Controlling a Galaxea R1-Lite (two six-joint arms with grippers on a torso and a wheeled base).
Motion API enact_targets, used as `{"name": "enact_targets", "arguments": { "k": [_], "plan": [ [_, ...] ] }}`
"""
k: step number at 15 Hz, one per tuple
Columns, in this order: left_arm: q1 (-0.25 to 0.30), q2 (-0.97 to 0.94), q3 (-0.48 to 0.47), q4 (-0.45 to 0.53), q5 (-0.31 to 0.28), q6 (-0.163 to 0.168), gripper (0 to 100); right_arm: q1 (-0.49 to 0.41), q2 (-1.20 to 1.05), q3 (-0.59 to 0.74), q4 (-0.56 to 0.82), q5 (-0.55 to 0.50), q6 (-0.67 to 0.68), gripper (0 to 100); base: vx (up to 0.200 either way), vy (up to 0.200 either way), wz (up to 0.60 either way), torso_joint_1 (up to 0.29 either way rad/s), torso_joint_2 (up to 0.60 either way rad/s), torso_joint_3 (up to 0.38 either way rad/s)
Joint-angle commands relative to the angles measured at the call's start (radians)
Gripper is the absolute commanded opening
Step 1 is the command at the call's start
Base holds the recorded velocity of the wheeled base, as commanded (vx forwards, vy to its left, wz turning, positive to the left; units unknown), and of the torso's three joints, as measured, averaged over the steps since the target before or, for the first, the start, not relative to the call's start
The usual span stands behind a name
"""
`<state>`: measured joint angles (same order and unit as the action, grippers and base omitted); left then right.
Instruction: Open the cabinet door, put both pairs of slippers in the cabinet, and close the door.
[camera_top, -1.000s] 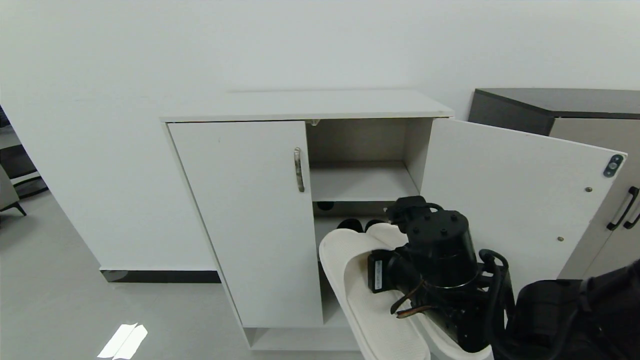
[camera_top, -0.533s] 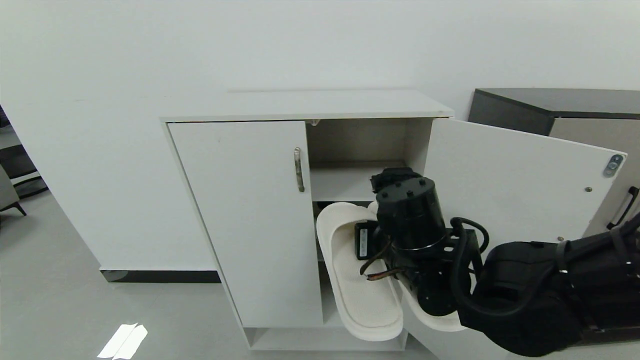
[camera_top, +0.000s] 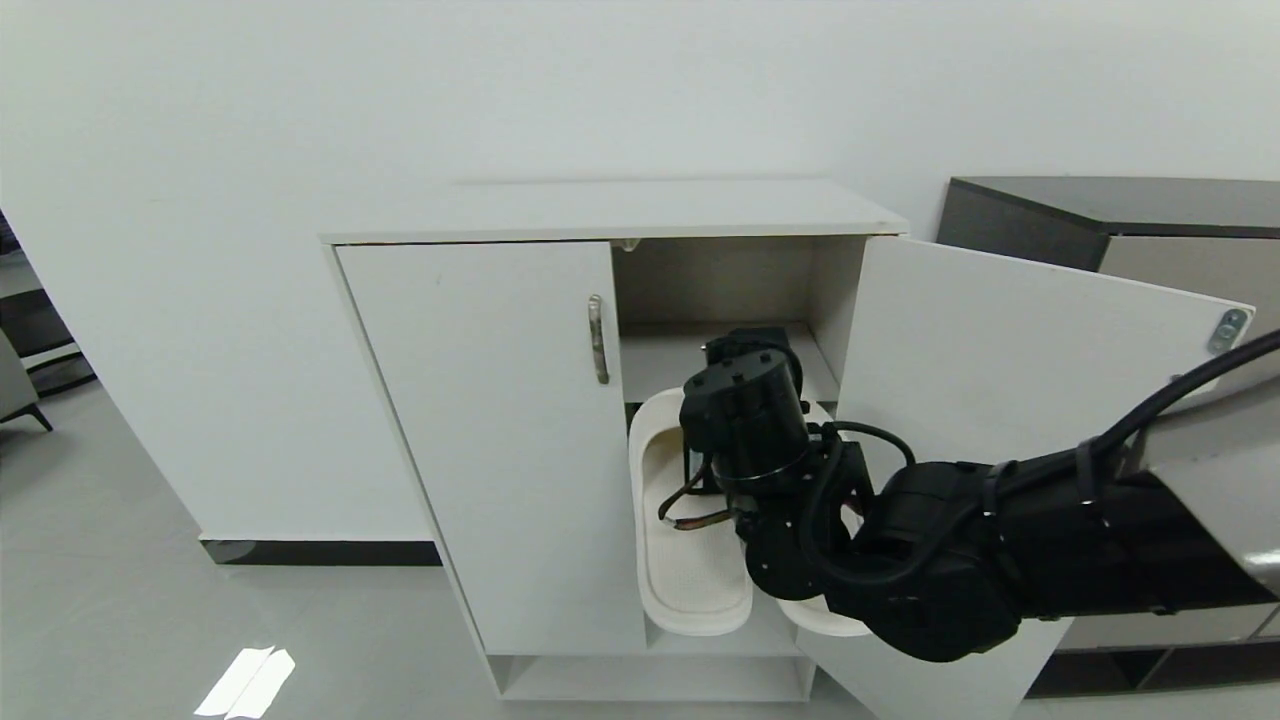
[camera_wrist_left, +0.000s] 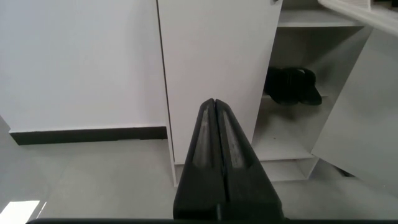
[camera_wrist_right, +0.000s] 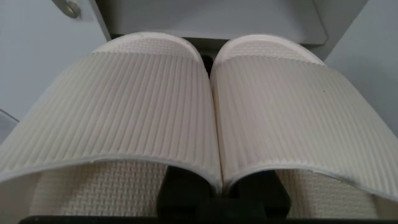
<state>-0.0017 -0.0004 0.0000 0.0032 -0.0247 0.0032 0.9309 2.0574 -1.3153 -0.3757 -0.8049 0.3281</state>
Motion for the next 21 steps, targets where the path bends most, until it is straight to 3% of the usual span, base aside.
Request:
{"name": "enact_targets", "arguments": {
  "k": [1,13,19,21],
  "plan": [
    [0.000,0.002,0.000,0.000,0.000,0.000,0,-0.001,0.016,-0.002,-0.002,0.000,0.000,0,0.000,0.000,0.00,0.000,0.00,0.000],
    [0.000,0.000,0.000,0.000,0.003,0.001,0,-0.058,0.066,-0.041,-0.005,0.024,-0.009,0,0.183,0.000,0.00,0.001,0.00,0.003],
    [0.000,0.000,0.000,0.000,0.002,0.000,0,-0.104,0.161,-0.170,-0.005,0.046,-0.017,0,0.200,0.000,0.00,0.003,0.00,0.002],
    [0.000,0.000,0.000,0.000,0.002,0.000,0,-0.116,0.198,-0.232,-0.002,0.046,-0.038,0,0.000,0.000,0.00,0.000,0.00,0.000]
  ]
}}
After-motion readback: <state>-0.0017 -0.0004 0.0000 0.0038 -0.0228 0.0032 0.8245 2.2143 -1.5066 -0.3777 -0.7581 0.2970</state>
